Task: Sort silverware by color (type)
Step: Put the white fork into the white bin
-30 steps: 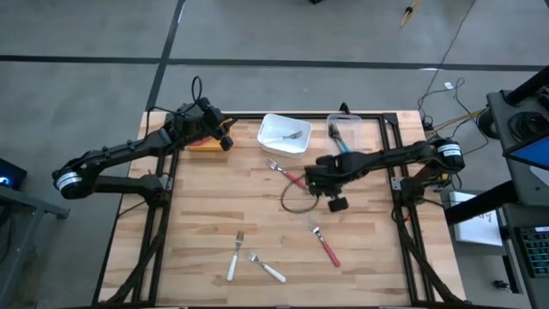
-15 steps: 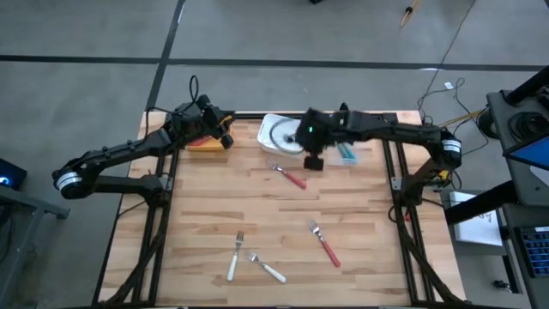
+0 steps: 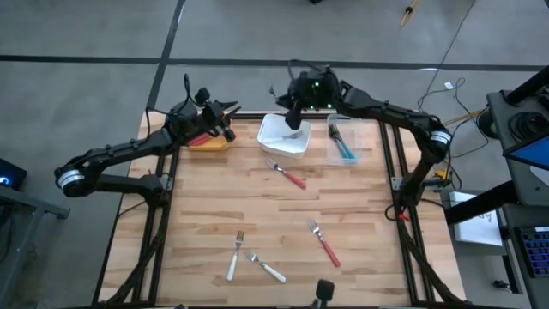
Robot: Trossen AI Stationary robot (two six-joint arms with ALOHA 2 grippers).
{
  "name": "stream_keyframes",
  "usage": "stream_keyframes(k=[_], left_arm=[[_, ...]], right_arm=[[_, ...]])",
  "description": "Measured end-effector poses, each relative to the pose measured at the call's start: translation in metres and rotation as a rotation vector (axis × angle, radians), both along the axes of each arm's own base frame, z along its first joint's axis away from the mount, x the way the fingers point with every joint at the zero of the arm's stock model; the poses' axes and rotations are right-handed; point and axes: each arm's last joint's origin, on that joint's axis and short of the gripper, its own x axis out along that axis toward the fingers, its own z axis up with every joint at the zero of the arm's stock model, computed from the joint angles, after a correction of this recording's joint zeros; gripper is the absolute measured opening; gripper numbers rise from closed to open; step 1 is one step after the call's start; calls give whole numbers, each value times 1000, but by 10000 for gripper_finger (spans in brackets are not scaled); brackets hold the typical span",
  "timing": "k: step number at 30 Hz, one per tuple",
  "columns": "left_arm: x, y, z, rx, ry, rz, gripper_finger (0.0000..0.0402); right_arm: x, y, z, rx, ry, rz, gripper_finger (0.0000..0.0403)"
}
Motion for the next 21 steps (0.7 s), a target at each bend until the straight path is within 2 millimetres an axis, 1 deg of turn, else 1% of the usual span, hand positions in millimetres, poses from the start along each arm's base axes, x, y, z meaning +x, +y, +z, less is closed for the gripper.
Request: stream_keyframes(k=[2,4,8,13,17,21], left_arm=[[1,1,0,2,-13,0,59],[2,1,1,1,-27,1,59],[4,3,3,3,-77,-15,59],[14,6,5,41,-169,-137,59],[24,13,1,80,-222,-159,59],[38,21,-1,99,-248,-188,70]], right_arm=[[-2,-9,-9,0,-86,12,34],[-3,-13,-18,-11,-190,15,34],[-6,-10,-34,-48,-371,16,34],[-13,-7,-44,-73,-604,-41,34],[-18,-3,-52,-56,-724,-91,34],[-16,3,-55,-31,-762,-115,34]])
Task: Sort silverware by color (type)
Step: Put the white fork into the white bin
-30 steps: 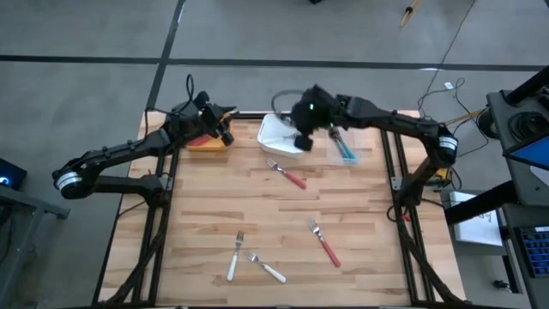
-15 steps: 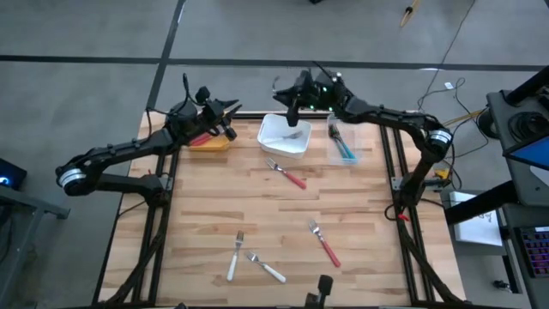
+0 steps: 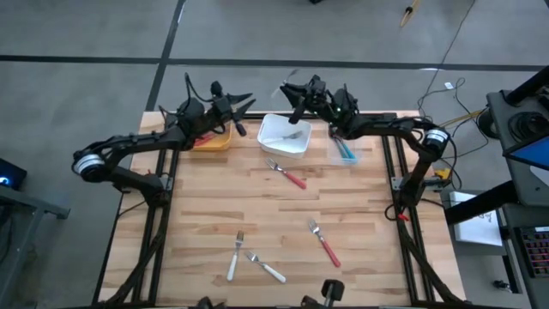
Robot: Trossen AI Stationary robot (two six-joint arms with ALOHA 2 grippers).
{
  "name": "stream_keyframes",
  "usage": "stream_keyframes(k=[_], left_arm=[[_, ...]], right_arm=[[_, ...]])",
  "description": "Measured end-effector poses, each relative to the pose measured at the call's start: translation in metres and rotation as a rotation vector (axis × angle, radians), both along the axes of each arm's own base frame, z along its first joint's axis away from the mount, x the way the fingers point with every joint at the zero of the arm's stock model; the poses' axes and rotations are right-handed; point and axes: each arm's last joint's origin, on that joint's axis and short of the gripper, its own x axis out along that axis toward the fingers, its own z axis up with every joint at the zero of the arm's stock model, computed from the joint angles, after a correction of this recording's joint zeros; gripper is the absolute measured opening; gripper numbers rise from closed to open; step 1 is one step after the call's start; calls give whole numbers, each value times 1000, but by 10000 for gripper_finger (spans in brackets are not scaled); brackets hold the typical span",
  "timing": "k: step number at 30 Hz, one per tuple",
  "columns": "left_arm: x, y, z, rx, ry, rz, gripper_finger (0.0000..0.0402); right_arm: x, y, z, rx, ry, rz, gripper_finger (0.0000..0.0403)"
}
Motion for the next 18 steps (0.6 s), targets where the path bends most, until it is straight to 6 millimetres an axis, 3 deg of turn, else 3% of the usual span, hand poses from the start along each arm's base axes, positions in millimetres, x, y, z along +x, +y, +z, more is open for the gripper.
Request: stream_keyframes(k=[10,18], left_arm=[[41,27,-11,-29,44,-53,161],[61,41,-19,-44,57,-56,166]], right_arm=[[7,14,-8,13,20,-53,34],[11,14,-14,33,29,-59,34]])
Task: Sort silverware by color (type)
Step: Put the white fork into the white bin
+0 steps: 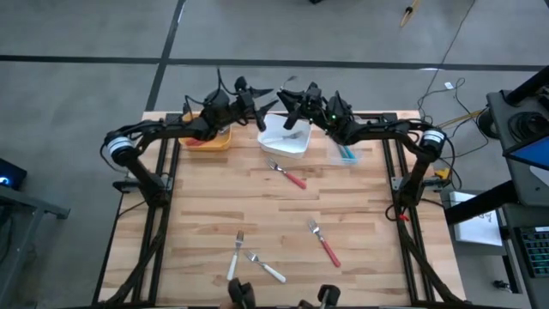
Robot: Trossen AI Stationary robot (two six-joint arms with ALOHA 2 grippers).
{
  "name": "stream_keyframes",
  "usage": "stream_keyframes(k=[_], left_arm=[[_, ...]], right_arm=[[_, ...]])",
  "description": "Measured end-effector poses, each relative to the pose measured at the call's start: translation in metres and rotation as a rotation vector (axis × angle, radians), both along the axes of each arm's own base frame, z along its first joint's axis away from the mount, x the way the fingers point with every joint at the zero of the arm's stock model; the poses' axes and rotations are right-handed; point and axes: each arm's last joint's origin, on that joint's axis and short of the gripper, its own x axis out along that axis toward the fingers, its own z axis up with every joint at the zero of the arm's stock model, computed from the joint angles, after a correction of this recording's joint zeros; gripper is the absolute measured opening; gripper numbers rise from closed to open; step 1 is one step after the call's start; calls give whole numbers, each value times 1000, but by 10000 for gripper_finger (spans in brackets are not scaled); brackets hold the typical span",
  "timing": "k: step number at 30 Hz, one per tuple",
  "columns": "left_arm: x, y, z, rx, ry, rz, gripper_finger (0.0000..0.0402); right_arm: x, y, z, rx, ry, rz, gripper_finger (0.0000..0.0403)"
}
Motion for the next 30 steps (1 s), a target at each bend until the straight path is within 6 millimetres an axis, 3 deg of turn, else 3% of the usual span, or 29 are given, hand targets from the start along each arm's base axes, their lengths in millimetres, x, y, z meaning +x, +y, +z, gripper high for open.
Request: stream_keyframes(k=[8,16,22,27,30], left_arm=[[5,4,-4,-16,2,8,134],[4,5,-5,-45,4,54,18],[-3,5,0,-125,28,56,11],[-26,11,12,-215,81,44,11],[-44,15,15,-292,162,-26,11]], right_arm=[[7,-3,-3,22,-10,9,34],[14,-6,-6,44,-17,14,35],[14,-8,-8,86,22,18,90],[3,-14,-3,131,132,-2,140],[-6,-16,5,99,286,38,162]])
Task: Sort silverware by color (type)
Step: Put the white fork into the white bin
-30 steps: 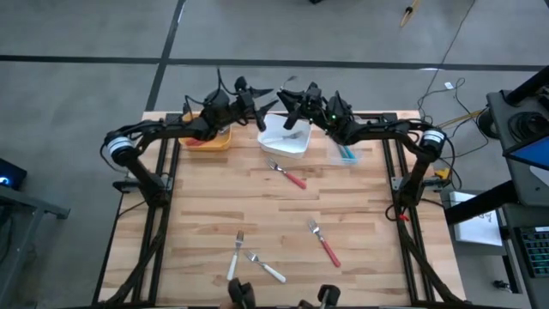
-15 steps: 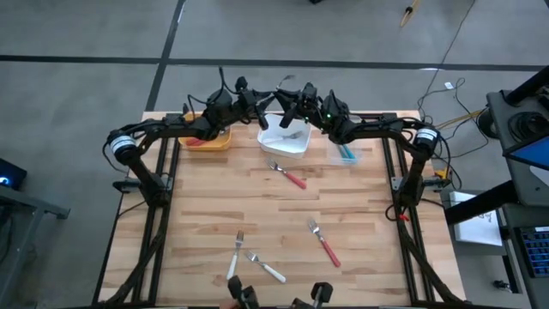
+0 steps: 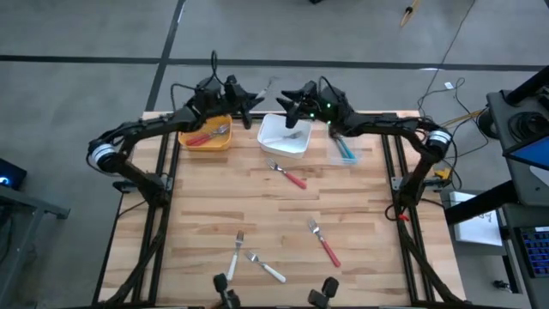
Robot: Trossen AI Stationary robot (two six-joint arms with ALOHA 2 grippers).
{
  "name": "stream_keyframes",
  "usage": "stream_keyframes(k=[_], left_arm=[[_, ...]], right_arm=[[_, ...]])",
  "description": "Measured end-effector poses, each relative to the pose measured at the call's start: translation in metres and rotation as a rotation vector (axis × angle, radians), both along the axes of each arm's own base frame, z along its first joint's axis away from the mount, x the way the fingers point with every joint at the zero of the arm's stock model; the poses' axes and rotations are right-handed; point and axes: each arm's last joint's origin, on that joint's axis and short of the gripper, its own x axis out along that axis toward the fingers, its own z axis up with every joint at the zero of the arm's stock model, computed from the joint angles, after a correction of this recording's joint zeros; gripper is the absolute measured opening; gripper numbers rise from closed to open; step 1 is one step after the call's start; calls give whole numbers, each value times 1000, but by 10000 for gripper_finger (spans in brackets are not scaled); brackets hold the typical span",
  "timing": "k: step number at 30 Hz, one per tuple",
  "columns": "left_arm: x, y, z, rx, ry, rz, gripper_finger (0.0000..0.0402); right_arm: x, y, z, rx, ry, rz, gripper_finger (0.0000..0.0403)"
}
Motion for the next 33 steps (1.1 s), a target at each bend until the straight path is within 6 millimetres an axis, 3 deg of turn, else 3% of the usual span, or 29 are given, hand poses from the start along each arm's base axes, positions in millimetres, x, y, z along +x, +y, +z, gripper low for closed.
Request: stream_keyframes(k=[6,11,20,33], left_arm=[[-19,4,-6,-178,180,-149,11],[-21,2,-16,-227,255,-170,11],[-20,3,-17,-244,241,-159,11],[-17,2,-15,-219,222,-165,11]], right_arm=[[-9,-4,31,-46,381,113,187],[-11,-8,58,-86,556,156,191],[-2,-9,77,-140,500,274,191],[11,-18,69,-217,471,276,174]])
